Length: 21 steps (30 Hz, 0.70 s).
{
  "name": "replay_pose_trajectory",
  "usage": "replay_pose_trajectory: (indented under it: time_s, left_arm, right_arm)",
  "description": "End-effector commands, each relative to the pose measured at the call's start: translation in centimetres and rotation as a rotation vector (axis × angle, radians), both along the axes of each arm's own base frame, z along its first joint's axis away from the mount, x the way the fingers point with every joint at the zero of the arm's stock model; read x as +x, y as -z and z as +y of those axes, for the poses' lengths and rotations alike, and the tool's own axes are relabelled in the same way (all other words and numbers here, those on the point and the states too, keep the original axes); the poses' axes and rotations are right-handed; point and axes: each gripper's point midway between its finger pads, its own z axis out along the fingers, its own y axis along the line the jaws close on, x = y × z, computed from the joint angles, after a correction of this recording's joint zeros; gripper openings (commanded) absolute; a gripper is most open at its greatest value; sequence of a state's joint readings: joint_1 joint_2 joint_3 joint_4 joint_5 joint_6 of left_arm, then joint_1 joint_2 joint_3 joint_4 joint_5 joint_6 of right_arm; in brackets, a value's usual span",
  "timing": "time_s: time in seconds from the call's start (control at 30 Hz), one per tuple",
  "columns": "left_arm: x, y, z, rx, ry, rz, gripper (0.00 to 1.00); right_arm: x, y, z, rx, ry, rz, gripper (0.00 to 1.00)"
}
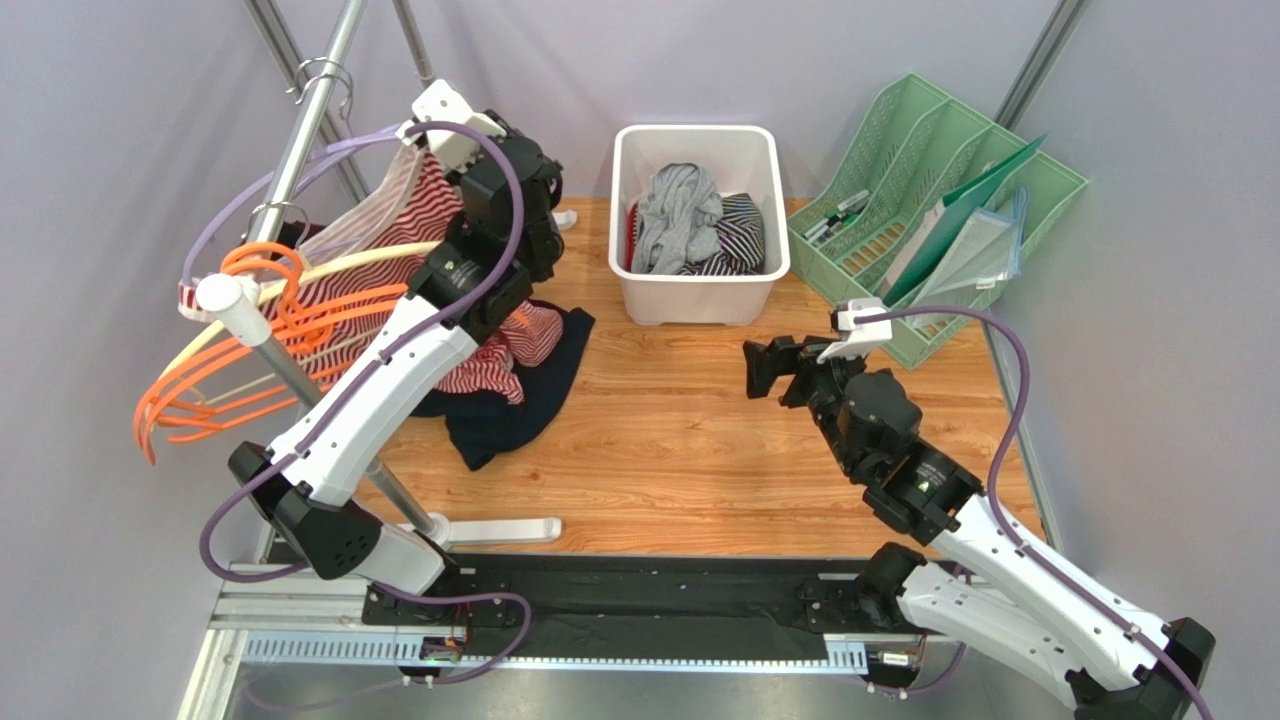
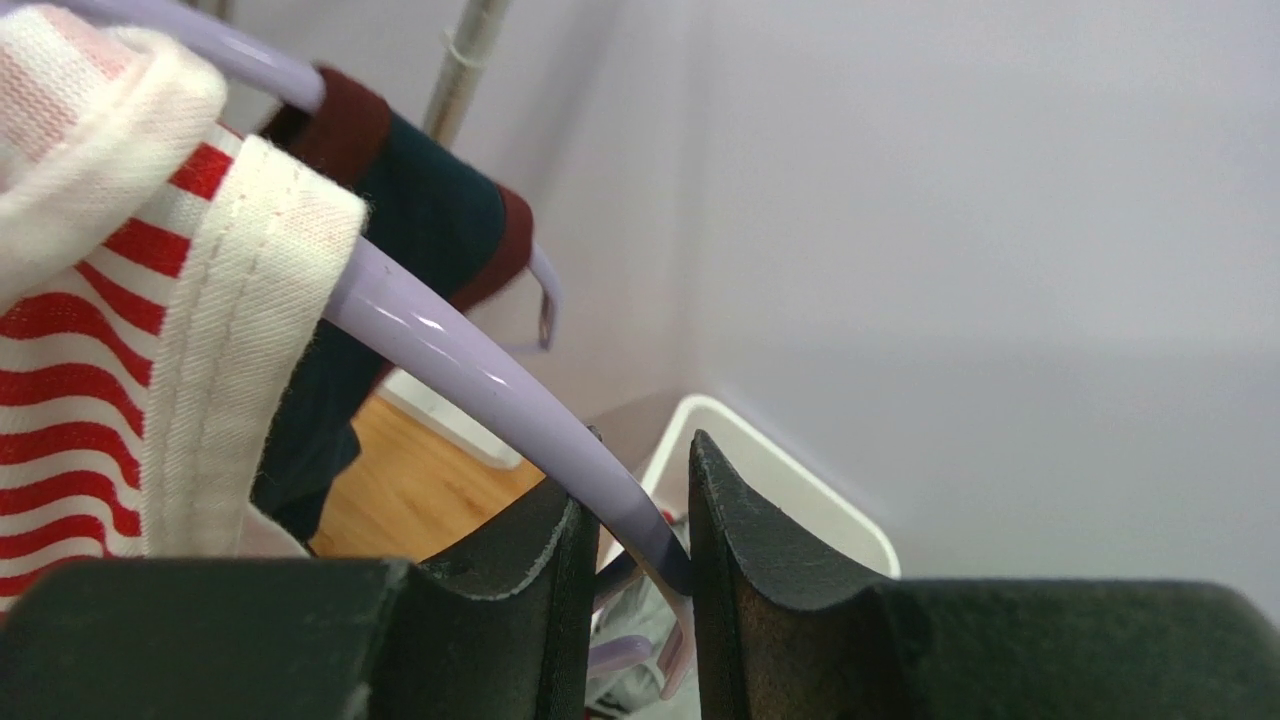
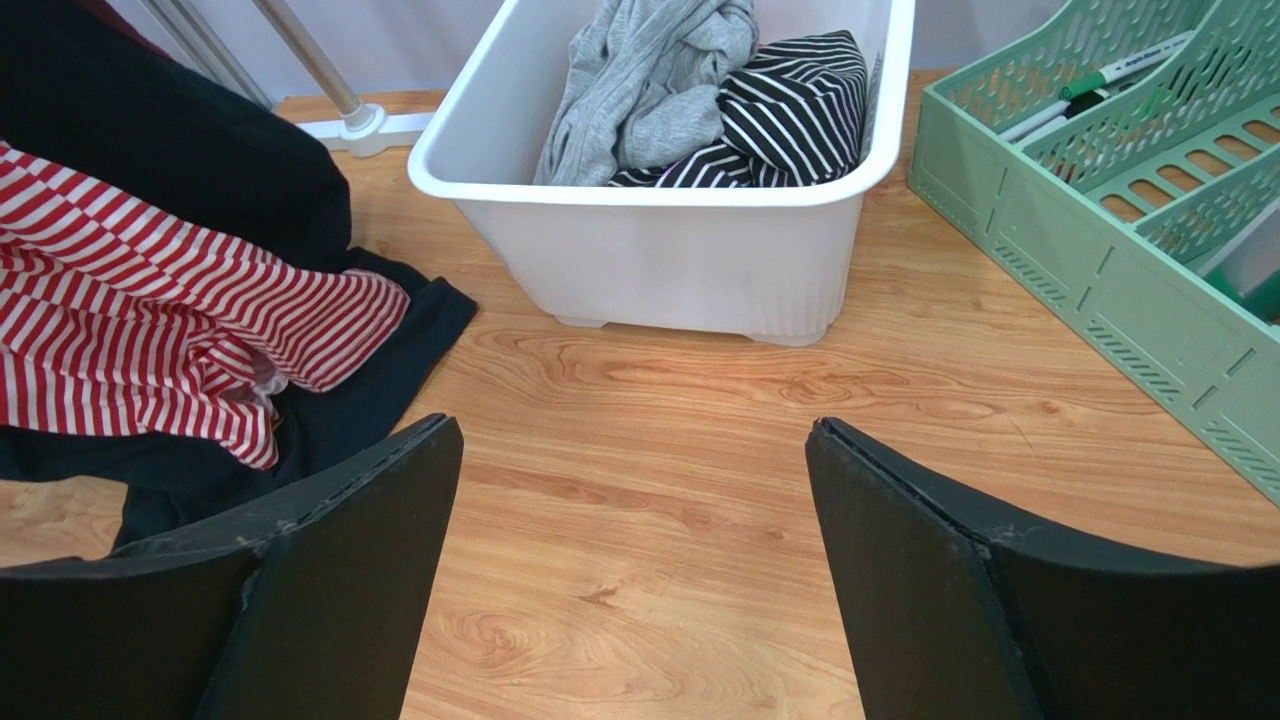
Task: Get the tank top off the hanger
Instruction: Pick up the hanger from the clothesline.
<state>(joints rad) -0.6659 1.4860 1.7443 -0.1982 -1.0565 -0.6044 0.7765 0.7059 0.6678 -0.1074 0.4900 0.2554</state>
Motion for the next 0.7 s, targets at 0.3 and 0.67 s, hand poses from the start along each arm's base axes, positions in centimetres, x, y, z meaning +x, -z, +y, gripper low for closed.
replay_pose_trajectory:
  time_s: [0.3,0.67]
  left_arm:
    - [-5.3,4.9,-9.4,0.055,0.484,0.097,0.00]
    - [-10.7,5.3,-13.7,0.104,0.709,0.069,0.00]
  right_arm:
    - [0.2,-0.5,2.9,-0.073,-0.136,0.031,0.91]
    - [-2.4,-4.5,1.4,-0.052,-0.166,0.048,0.91]
